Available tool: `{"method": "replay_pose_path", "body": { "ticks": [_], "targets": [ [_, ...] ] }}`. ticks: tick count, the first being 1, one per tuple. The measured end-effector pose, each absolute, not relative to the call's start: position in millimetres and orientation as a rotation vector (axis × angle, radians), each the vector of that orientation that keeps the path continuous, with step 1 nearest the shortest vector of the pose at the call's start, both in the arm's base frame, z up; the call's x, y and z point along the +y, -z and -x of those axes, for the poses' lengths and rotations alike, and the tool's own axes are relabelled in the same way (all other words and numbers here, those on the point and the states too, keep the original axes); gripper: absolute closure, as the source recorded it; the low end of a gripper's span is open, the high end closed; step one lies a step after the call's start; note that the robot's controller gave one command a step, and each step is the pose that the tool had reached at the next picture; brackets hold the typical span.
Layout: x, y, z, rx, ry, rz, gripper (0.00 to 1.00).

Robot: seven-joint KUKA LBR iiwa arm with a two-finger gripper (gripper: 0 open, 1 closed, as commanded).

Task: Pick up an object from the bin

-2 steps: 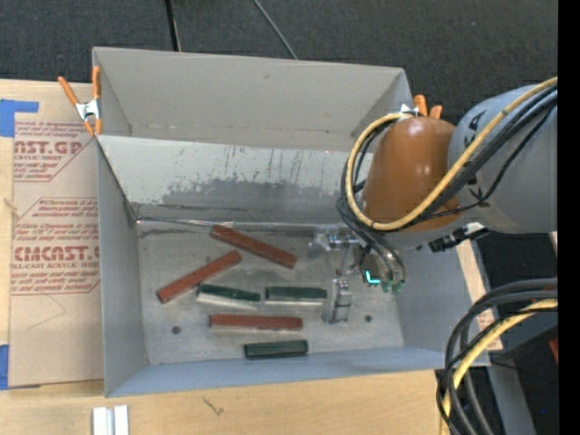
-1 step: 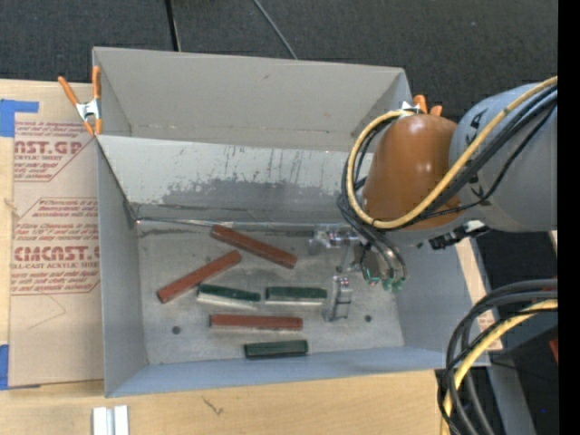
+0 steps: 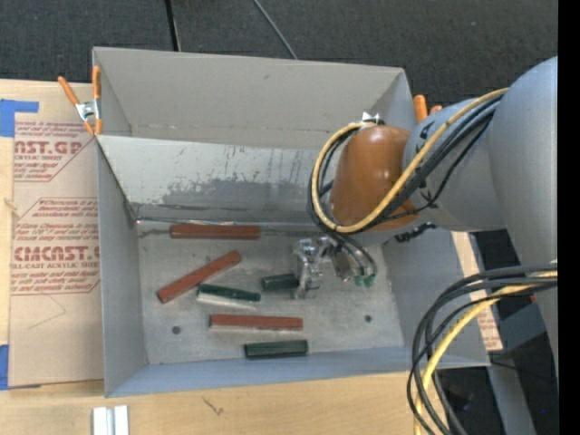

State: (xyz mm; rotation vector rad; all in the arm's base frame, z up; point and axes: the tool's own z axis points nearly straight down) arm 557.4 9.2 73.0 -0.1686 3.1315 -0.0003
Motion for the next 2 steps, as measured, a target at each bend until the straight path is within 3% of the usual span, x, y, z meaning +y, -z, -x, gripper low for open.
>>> {"method": "replay_pose_path", "body": {
  "ticks": [1, 2],
  "targets": [
    [9.2, -72.9, -557.4, 3.132, 0.0, 0.169, 1.0],
    [12.1, -220.2, -541.9, 3.132, 0.0, 0.175, 1.0]
  ]
}}
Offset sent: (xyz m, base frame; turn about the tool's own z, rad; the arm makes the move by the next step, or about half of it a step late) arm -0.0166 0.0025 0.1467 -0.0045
